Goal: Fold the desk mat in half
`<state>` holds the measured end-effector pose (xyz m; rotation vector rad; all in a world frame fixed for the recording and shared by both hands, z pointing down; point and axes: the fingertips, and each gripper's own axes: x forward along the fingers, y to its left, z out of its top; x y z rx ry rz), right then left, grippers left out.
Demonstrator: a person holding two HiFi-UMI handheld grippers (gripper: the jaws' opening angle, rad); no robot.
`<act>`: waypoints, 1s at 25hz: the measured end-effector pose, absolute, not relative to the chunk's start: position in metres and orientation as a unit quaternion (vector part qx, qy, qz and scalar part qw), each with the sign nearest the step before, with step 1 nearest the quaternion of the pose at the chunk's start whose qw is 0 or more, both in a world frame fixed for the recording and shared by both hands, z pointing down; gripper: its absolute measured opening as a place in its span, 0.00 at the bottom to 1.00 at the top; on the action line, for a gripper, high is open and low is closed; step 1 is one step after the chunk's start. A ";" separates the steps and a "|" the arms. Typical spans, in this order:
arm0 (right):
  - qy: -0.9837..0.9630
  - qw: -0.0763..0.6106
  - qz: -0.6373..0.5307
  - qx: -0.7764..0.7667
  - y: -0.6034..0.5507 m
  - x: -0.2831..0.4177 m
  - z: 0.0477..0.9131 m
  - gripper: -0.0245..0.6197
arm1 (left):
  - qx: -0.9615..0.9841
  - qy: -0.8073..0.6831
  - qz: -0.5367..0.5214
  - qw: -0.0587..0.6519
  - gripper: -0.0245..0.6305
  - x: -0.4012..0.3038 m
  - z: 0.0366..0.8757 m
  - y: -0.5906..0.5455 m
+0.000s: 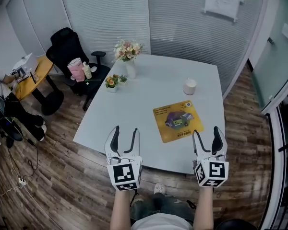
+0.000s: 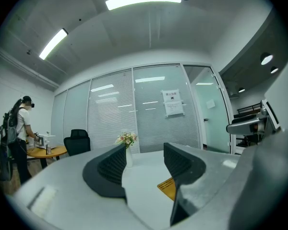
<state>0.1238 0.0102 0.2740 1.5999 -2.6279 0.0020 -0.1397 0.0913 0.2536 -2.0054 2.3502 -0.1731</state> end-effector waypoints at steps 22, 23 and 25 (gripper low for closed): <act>-0.868 0.084 0.031 0.488 -0.068 0.079 0.324 0.58 | -0.650 0.753 -0.101 -0.022 0.39 -0.168 0.305 0.014; -0.868 0.086 0.031 0.488 -0.073 0.076 0.325 0.57 | -0.651 0.752 -0.100 -0.022 0.39 -0.171 0.305 0.008; -0.868 0.090 0.033 0.487 -0.081 0.069 0.329 0.58 | -0.655 0.748 -0.101 -0.024 0.39 -0.176 0.308 -0.005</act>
